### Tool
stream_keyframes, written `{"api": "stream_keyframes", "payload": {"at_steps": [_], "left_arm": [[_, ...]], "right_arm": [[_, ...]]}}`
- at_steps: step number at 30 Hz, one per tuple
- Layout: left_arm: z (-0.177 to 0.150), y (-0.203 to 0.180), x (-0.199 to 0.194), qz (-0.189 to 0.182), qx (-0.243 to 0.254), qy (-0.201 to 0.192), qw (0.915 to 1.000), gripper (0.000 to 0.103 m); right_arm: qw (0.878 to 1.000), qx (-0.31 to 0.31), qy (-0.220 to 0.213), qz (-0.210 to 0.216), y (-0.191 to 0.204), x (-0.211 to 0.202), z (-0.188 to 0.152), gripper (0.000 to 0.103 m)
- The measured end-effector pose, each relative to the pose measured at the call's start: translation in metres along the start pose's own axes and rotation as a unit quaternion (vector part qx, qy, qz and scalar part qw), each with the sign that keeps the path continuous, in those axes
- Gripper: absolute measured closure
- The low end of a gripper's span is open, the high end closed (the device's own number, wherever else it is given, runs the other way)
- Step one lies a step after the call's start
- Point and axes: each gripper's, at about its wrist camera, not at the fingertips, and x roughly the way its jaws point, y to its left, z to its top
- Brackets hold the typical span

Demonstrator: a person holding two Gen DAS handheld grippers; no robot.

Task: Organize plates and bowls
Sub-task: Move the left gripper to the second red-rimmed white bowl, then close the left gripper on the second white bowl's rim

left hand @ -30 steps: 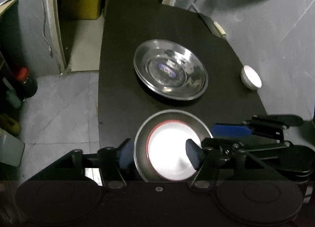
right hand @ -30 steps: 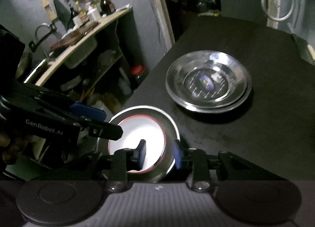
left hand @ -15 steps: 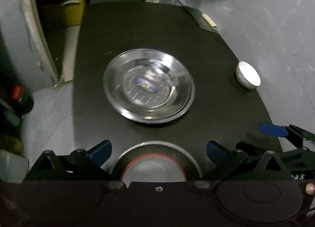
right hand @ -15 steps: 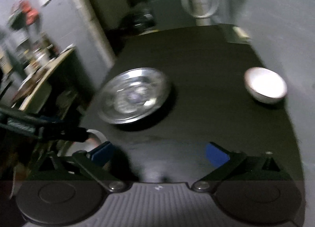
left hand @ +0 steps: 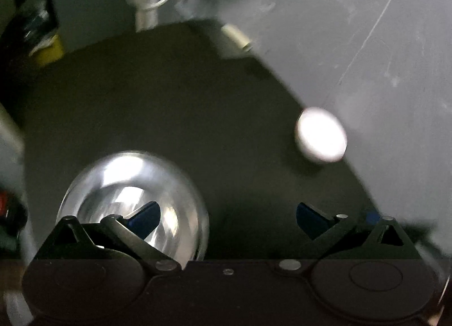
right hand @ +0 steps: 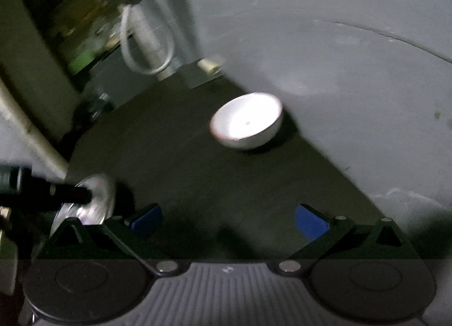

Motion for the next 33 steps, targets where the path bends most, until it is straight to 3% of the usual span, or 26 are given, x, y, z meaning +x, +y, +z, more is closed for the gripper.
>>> {"api": "stream_keyframes", "payload": {"at_steps": [5, 10, 15, 21, 24, 26, 28, 33], "left_arm": [[0.052, -0.028, 0.041, -0.032, 0.044, -0.009, 0.9985, 0.001], [0.086, -0.06, 0.082, -0.035, 0.106, -0.001, 0.9937, 0.001], [0.098, -0.075, 0.103, -0.021, 0.147, 0.001, 0.989, 0.001], [0.1, -0.083, 0.117, -0.025, 0.175, 0.01, 0.9842, 0.005], [0.102, -0.083, 0.124, -0.033, 0.178, 0.018, 0.9833, 0.013], [0.102, -0.082, 0.127, -0.04, 0.174, 0.023, 0.9837, 0.026], [0.103, -0.082, 0.129, -0.048, 0.171, 0.03, 0.9837, 0.031], [0.101, -0.084, 0.132, -0.064, 0.164, 0.044, 0.9835, 0.056]], "right_arm": [[0.999, 0.029, -0.037, -0.016, -0.011, 0.018, 0.012, 0.0], [0.996, 0.054, -0.064, -0.023, -0.015, 0.027, 0.019, 0.0], [0.993, 0.073, -0.083, -0.033, -0.022, 0.035, 0.024, 0.003], [0.99, 0.108, -0.076, -0.053, -0.027, 0.048, 0.032, 0.014], [0.989, 0.117, -0.072, -0.059, -0.026, 0.052, 0.035, 0.021], [0.987, 0.128, -0.069, -0.064, -0.023, 0.055, 0.037, 0.026], [0.985, 0.142, -0.07, -0.067, -0.024, 0.063, 0.041, 0.031], [0.984, 0.155, -0.063, -0.065, -0.025, 0.074, 0.044, 0.038]]}}
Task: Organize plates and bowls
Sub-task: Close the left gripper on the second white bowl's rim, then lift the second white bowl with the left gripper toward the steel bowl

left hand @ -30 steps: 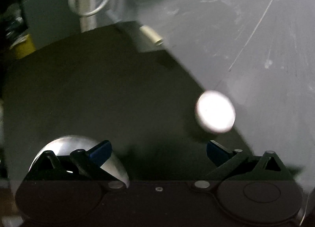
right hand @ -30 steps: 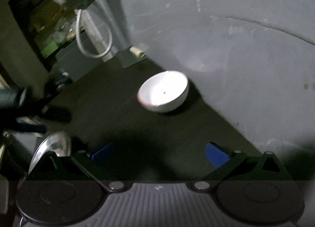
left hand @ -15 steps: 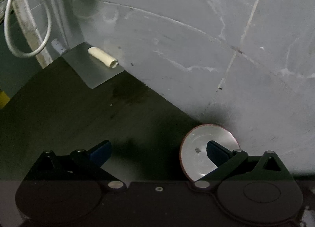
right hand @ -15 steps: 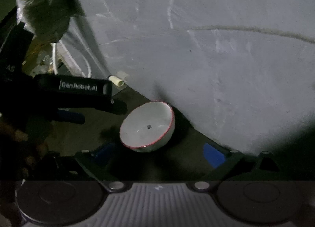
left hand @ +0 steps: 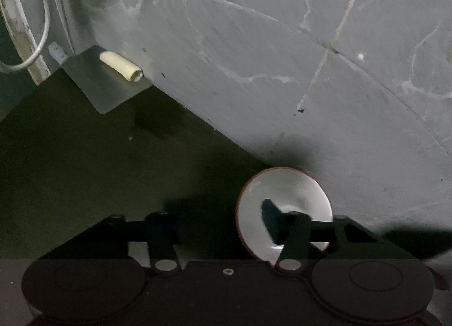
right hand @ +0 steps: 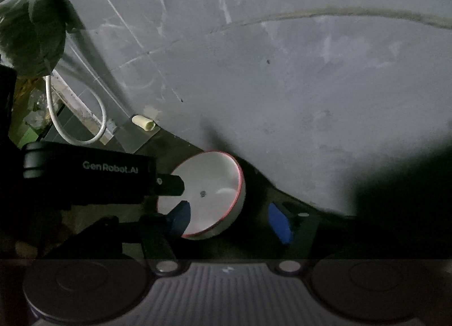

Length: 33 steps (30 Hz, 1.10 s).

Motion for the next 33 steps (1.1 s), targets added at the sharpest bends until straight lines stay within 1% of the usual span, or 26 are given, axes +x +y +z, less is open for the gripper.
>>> {"api": "stream_keyframes", "payload": {"at_steps": [2, 3, 4, 5, 6, 7, 8, 10, 13, 15, 17, 18, 19, 22, 26, 28, 31, 32, 33], "left_arm": [[-0.001, -0.001, 0.003, -0.006, -0.003, 0.008, 0.9999, 0.064], [-0.002, -0.001, 0.005, -0.009, -0.005, 0.013, 0.9999, 0.066], [-0.003, -0.002, 0.007, -0.011, -0.007, 0.016, 0.9998, 0.07], [-0.004, -0.002, 0.008, -0.013, -0.009, 0.02, 0.9997, 0.076], [-0.005, -0.002, 0.01, -0.016, -0.01, 0.022, 0.9996, 0.08], [-0.006, -0.001, 0.011, -0.018, -0.012, 0.024, 0.9995, 0.089], [-0.007, -0.001, 0.012, -0.021, -0.015, 0.026, 0.9993, 0.094], [-0.009, 0.001, 0.011, -0.023, -0.022, 0.019, 0.9993, 0.094], [-0.015, 0.001, 0.007, -0.026, -0.023, 0.008, 0.9994, 0.096], [-0.019, 0.001, -0.001, -0.03, -0.026, -0.001, 0.9992, 0.096], [-0.026, 0.003, -0.014, -0.032, -0.031, -0.016, 0.9989, 0.096], [-0.03, 0.003, -0.021, -0.031, -0.034, -0.024, 0.9987, 0.096], [-0.035, 0.003, -0.028, -0.03, -0.038, -0.031, 0.9983, 0.096], [-0.049, 0.007, -0.05, -0.028, -0.059, -0.052, 0.9965, 0.096], [-0.069, 0.01, -0.086, -0.021, -0.09, -0.092, 0.9915, 0.096], [-0.078, 0.012, -0.104, -0.013, -0.102, -0.114, 0.9882, 0.096], [-0.095, 0.012, -0.132, -0.003, -0.117, -0.15, 0.9817, 0.096], [-0.101, 0.012, -0.141, 0.0, -0.123, -0.16, 0.9793, 0.096], [-0.107, 0.012, -0.15, 0.002, -0.13, -0.171, 0.9768, 0.096]], "right_arm": [[1.0, 0.001, 0.006, 0.004, 0.001, 0.004, 0.0, 0.044], [1.0, 0.001, 0.008, 0.006, 0.003, 0.005, 0.001, 0.046], [1.0, -0.001, 0.013, 0.009, 0.003, 0.008, 0.0, 0.048], [1.0, -0.001, 0.013, 0.009, 0.003, 0.008, 0.0, 0.052], [1.0, 0.0, 0.016, 0.01, 0.002, 0.008, 0.0, 0.056], [1.0, 0.002, 0.019, 0.013, 0.002, 0.011, 0.001, 0.064], [1.0, 0.003, 0.019, 0.012, 0.001, 0.011, 0.001, 0.065], [1.0, 0.004, 0.02, 0.014, 0.0, 0.01, 0.002, 0.067], [1.0, 0.004, 0.023, 0.013, -0.001, 0.009, 0.002, 0.076], [1.0, 0.0, 0.028, 0.014, -0.003, 0.007, 0.002, 0.078], [0.999, -0.015, 0.029, 0.028, -0.002, -0.002, 0.002, 0.08], [0.999, -0.015, 0.029, 0.028, -0.002, -0.002, 0.002, 0.08], [0.998, -0.033, 0.027, 0.041, 0.002, -0.011, 0.0, 0.08], [0.996, -0.063, 0.022, 0.06, 0.012, -0.025, -0.001, 0.081], [0.991, -0.101, 0.014, 0.087, 0.024, -0.042, -0.002, 0.081], [0.983, -0.14, 0.009, 0.115, 0.038, -0.06, -0.001, 0.081], [0.975, -0.173, 0.006, 0.14, 0.052, -0.079, 0.0, 0.081], [0.975, -0.173, 0.006, 0.14, 0.052, -0.079, 0.0, 0.081], [0.972, -0.182, 0.005, 0.149, 0.056, -0.087, 0.0, 0.082]]}}
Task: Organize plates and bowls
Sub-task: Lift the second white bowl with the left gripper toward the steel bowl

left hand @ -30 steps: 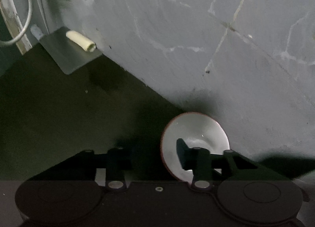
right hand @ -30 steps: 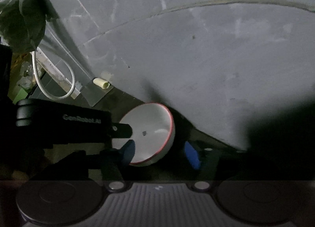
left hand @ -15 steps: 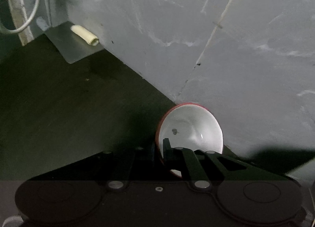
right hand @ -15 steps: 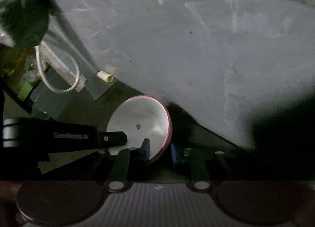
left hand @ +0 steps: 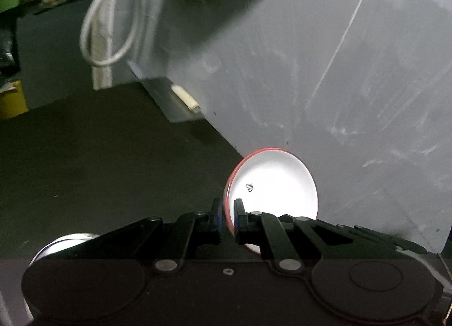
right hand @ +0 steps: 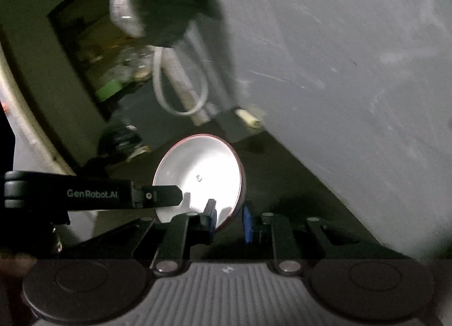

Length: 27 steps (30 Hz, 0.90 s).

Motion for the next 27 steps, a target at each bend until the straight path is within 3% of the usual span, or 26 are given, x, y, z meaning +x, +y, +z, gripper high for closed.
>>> {"api": "stream_keyframes", "payload": {"at_steps": [11, 21, 27], "left_arm": [[-0.051, 0.022, -0.088, 0.027, -0.068, -0.056, 0.9957, 0.096], [-0.113, 0.05, -0.137, 0.057, -0.133, -0.05, 0.9882, 0.096], [-0.145, 0.067, -0.158, 0.075, -0.169, -0.028, 0.9823, 0.096]], "right_arm": [[0.987, -0.136, 0.028, 0.082, 0.07, -0.051, -0.007, 0.082], [0.964, -0.197, 0.112, 0.143, 0.11, -0.066, -0.044, 0.082], [0.943, -0.238, 0.159, 0.169, 0.134, -0.067, -0.065, 0.081]]}}
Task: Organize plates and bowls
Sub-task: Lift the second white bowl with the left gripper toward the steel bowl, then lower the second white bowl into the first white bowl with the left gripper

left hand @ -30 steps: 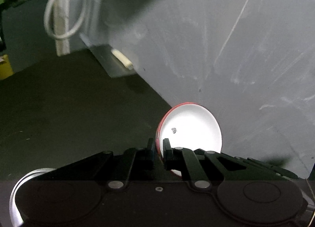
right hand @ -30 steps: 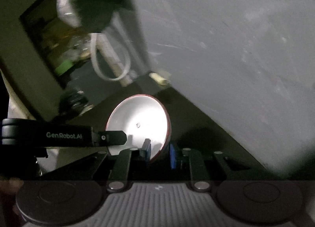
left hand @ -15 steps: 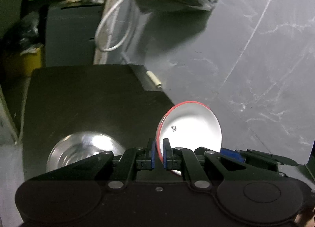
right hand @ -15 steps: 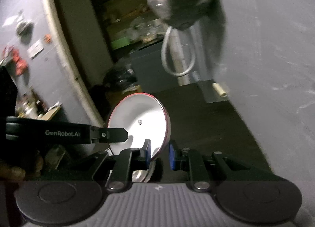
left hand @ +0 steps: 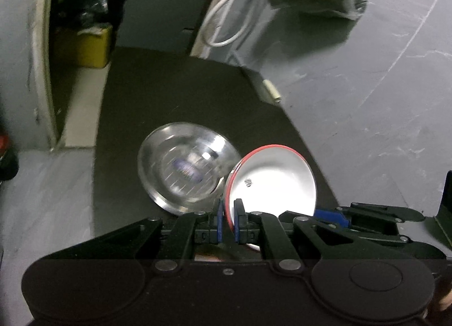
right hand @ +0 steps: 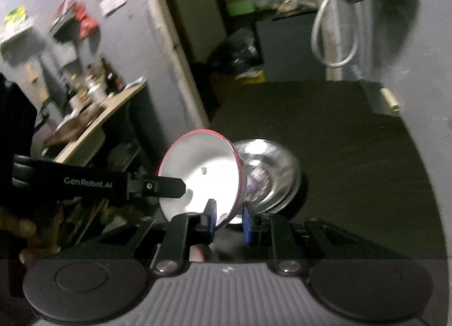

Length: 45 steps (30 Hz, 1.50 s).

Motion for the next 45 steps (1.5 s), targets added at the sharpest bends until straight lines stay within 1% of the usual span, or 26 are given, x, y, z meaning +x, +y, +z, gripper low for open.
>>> {"api": "stream_keyframes", "payload": {"at_steps": [5, 9, 13, 23, 28, 33, 40, 45], "left_arm": [[-0.019, 0.013, -0.009, 0.022, -0.018, 0.023, 0.9993, 0.096], [-0.029, 0.019, -0.011, 0.028, -0.032, 0.037, 0.9984, 0.096], [-0.035, 0.018, -0.01, 0.029, -0.032, 0.047, 0.998, 0.095], [-0.044, 0.021, -0.004, 0.026, -0.041, 0.073, 0.9962, 0.092], [-0.044, 0.021, -0.003, 0.024, -0.038, 0.079, 0.9958, 0.091], [-0.046, 0.021, -0.002, 0.027, -0.036, 0.088, 0.9952, 0.09], [-0.049, 0.022, 0.002, 0.033, -0.035, 0.113, 0.9924, 0.089], [-0.05, 0.022, 0.002, 0.035, -0.037, 0.119, 0.9916, 0.089]], "right_arm": [[0.998, -0.03, 0.041, 0.021, 0.02, 0.007, -0.005, 0.081], [0.996, -0.045, 0.068, 0.029, 0.027, 0.012, -0.008, 0.081], [0.995, -0.051, 0.085, 0.029, 0.026, 0.015, -0.013, 0.081], [0.992, -0.066, 0.108, 0.026, 0.026, 0.016, -0.015, 0.081], [0.991, -0.068, 0.116, 0.023, 0.028, 0.02, -0.016, 0.081], [0.99, -0.071, 0.123, 0.027, 0.029, 0.024, -0.015, 0.081], [0.987, -0.079, 0.133, 0.033, 0.031, 0.028, -0.016, 0.081], [0.986, -0.083, 0.139, 0.038, 0.031, 0.03, -0.017, 0.081]]}}
